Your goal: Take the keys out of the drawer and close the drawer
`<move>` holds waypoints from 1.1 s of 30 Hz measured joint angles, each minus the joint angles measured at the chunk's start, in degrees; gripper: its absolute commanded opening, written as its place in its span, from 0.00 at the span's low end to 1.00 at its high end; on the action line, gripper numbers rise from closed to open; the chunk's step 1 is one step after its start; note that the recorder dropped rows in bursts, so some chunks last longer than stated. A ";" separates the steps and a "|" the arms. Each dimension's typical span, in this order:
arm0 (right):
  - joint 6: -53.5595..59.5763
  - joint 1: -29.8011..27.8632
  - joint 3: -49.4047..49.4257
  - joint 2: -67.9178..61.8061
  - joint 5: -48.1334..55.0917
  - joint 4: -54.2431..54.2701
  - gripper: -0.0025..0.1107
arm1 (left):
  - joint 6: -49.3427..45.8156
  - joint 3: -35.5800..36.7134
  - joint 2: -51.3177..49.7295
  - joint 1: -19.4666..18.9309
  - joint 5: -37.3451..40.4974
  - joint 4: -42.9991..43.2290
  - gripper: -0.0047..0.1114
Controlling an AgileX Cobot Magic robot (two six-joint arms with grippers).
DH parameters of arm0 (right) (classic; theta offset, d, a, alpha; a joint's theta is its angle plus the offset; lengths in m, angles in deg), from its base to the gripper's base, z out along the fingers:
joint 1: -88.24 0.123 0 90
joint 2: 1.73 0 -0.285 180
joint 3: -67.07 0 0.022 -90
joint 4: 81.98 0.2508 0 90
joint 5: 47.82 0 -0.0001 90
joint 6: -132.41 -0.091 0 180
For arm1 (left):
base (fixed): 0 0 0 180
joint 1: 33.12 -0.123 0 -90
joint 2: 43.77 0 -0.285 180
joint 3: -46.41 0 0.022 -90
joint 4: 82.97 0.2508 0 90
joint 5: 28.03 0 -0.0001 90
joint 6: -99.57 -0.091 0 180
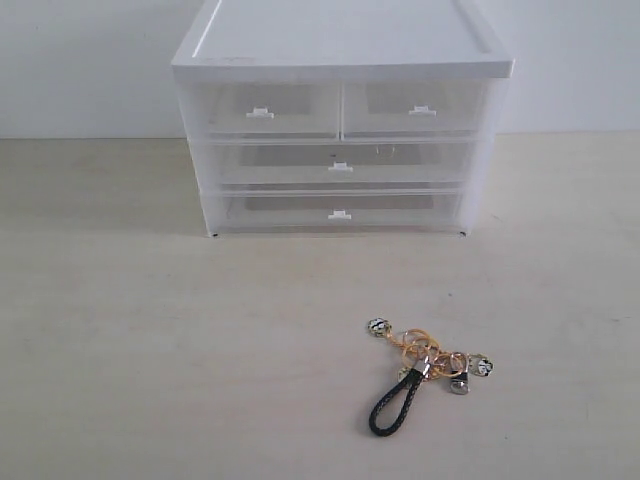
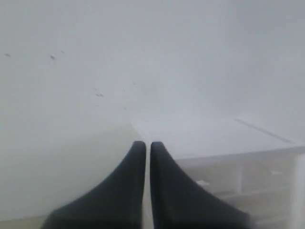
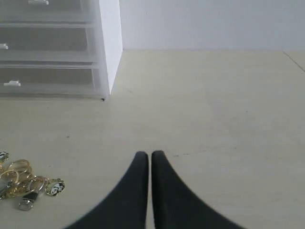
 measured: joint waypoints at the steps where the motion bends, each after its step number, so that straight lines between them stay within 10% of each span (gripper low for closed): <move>1: 0.00 0.00 0.00 0.00 0.00 0.00 0.02 | 0.11 0.35 3.64 -1.24 1.76 0.00 0.08; 12: 0.00 0.00 0.00 0.00 0.00 0.00 0.02 | 0.09 19.25 17.55 -4.75 11.84 0.00 0.08; 33: 0.00 0.00 0.00 0.00 0.11 0.11 0.02 | -3.56 19.94 22.26 -11.38 23.38 -0.81 0.08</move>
